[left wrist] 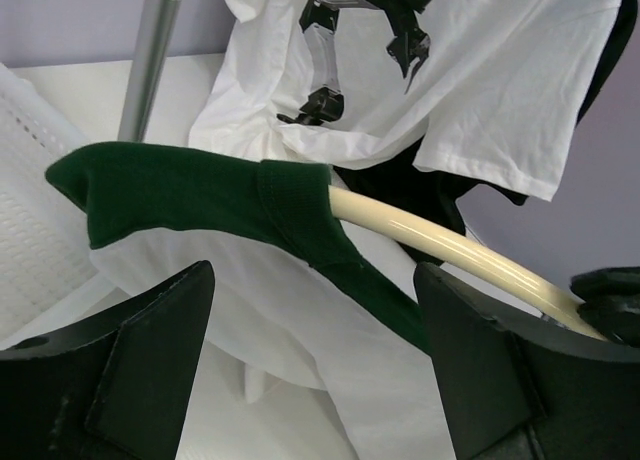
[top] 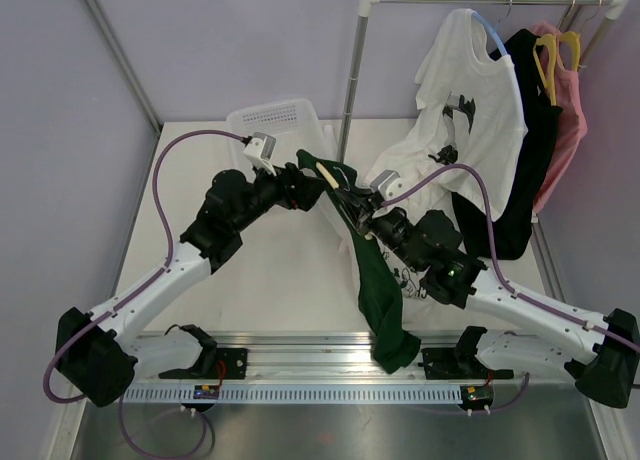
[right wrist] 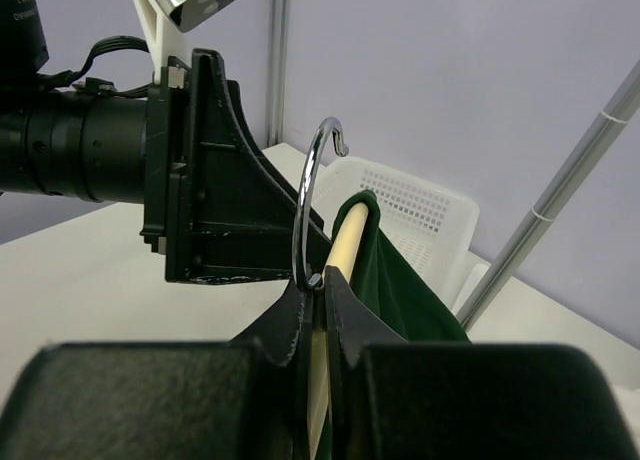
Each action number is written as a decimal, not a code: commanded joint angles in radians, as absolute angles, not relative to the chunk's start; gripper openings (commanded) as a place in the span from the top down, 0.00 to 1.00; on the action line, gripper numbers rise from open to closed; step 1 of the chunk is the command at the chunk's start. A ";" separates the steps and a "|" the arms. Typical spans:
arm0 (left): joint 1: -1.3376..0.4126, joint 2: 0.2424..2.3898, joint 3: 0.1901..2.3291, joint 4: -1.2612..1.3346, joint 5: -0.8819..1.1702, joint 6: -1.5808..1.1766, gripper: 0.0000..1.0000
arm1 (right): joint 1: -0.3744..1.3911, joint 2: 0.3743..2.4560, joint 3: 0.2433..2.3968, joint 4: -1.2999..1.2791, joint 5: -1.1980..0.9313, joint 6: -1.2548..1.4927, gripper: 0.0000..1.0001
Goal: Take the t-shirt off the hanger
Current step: Remove the tshirt from the hanger
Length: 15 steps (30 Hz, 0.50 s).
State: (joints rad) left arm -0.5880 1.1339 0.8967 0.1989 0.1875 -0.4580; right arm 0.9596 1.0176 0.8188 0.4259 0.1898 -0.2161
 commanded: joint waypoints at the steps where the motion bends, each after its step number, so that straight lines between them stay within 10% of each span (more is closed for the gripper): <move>1: -0.594 1.149 0.913 0.249 0.074 -0.433 0.19 | 0.985 1.012 0.879 0.569 0.206 -0.255 1.00; 15: -0.592 1.114 0.946 0.143 -0.083 -0.385 1.00 | 1.003 0.976 0.902 0.402 0.180 -0.339 1.00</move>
State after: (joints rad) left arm -0.5976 1.1378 0.8963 0.1848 0.0311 -0.4114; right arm 0.9920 1.0191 0.8310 0.3908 0.1997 -0.2901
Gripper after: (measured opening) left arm 0.043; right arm 0.074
